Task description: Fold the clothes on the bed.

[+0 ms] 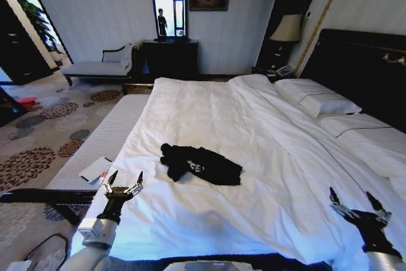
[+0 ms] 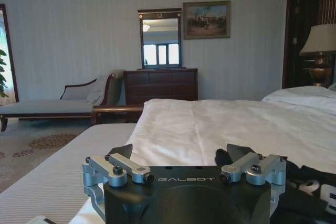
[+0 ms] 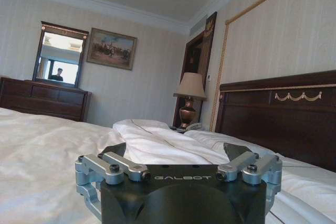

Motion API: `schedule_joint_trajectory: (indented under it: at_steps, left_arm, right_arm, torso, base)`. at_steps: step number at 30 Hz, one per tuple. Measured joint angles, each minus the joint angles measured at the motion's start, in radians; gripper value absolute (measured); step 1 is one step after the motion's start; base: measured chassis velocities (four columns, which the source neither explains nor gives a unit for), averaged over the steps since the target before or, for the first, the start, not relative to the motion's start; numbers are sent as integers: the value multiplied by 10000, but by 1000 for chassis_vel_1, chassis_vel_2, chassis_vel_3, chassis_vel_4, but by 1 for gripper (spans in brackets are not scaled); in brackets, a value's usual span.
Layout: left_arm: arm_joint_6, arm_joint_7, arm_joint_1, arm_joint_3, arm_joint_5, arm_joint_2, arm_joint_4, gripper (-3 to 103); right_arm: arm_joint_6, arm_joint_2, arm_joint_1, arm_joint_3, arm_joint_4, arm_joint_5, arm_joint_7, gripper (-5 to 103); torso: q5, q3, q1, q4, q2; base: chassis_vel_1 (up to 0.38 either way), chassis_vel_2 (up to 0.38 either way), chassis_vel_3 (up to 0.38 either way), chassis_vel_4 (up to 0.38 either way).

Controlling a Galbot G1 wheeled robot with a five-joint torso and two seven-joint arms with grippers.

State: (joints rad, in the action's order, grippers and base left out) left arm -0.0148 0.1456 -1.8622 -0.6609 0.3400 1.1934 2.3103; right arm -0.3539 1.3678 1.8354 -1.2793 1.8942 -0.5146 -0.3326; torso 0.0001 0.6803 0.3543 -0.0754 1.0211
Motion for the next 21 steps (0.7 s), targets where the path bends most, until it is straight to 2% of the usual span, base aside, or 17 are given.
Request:
schedule_joint_trajectory:
  at_steps: [8, 10, 12, 21]
  left_arm:
    - [-13, 6, 111, 63, -85, 26, -236, 100]
    - [-23, 2, 113, 61, -117, 30, -247, 100]
    - [-47, -10, 111, 61, -165, 48, -270, 100]
    - [-64, -14, 92, 58, -186, 67, -296, 100]
  right_arm:
    - [-3, -33, 5, -152, -44, -22, -43, 100]
    - [-33, -16, 7, -159, -63, -66, -207, 100]
    - [-196, 43, -108, -236, -229, -195, -803, 100]
    - [-217, 12, -134, -245, -256, -237, -806, 100]
  torso:
    - [-1, 0, -1, 0, 1]
    - [3, 0, -2, 0, 0]
    - [4, 0, -1, -2, 0]
    - [-2, -1, -4, -1, 1]
  base:
    - [47, 40, -41, -39]
    - [0, 0, 0, 0]
    - [0, 0, 0, 0]
    - [-21, 41, 25, -34]
